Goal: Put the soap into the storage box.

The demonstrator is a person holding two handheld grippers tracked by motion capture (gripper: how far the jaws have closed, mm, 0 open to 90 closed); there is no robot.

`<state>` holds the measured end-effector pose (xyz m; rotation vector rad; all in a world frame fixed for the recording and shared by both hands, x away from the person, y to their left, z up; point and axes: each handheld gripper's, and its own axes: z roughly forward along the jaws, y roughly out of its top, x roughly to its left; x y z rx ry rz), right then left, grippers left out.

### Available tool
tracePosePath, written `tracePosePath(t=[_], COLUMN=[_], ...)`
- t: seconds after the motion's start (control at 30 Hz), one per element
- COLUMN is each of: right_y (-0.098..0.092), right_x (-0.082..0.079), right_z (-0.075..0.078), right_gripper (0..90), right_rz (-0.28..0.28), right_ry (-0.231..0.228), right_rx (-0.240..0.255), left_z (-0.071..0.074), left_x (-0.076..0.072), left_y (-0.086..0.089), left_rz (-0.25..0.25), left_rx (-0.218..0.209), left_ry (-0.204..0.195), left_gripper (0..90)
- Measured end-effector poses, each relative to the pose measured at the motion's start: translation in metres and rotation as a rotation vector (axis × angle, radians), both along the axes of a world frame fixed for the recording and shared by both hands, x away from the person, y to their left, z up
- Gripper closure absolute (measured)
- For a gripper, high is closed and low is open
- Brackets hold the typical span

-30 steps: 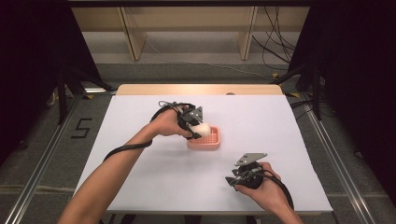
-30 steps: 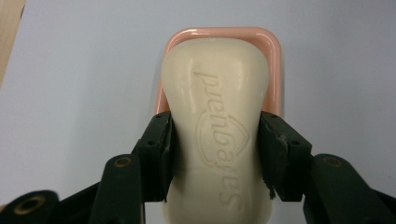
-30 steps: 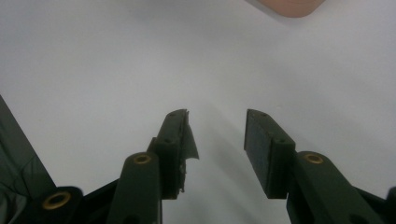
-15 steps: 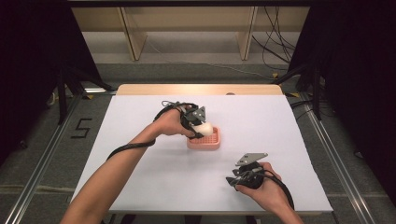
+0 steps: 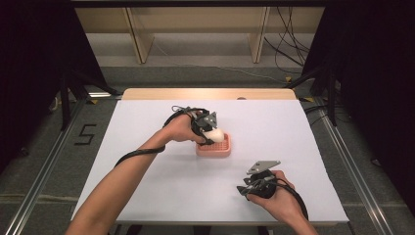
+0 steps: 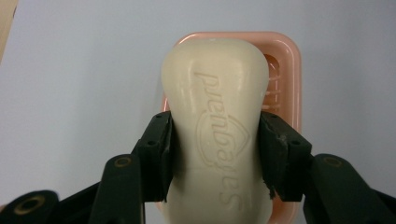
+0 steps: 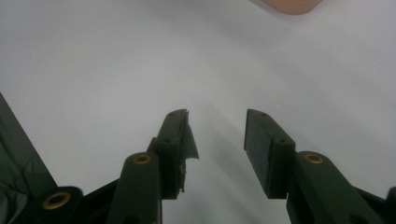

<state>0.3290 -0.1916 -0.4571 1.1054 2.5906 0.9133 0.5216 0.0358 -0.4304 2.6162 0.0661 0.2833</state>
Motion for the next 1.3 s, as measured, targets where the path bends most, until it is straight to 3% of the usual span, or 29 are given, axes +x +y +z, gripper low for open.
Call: tracePosePath(t=[0.57, 0.7, 0.93, 1.03, 1.17, 1.2, 1.3], right_y=[0.0, 0.0, 0.001, 0.0, 0.0, 0.002, 0.001], right_x=[-0.001, -0.002, -0.001, -0.001, 0.0, -0.003, -0.001], right_z=[0.0, 0.001, -0.002, -0.002, -0.002, -0.002, -0.002], right_gripper=[59.5, 59.3, 59.1, 59.1, 59.1, 59.1, 59.0], right_rz=[-0.007, -0.014, -0.003, 0.002, 0.0, -0.018, -0.002], right_ry=[0.012, 0.024, -0.001, -0.008, -0.009, 0.012, -0.01], right_rx=[0.001, 0.001, 0.002, 0.0, 0.001, 0.011, -0.001], left_z=[-0.011, -0.012, 0.002, 0.006, 0.014, 0.016, 0.018], left_x=[0.002, 0.003, 0.003, 0.001, -0.005, -0.008, -0.012], left_y=[-0.008, -0.008, -0.002, 0.001, 0.01, 0.015, 0.021], left_rz=[-0.011, 0.003, 0.053, 0.047, 0.069, 0.076, 0.075], left_rx=[0.048, 0.053, -0.032, -0.033, -0.067, -0.088, -0.081], left_ry=[-0.005, 0.016, 0.031, 0.016, 0.015, 0.019, 0.011], left_gripper=[48.8, 47.8, 39.5, 37.8, 37.1, 37.0, 36.8])
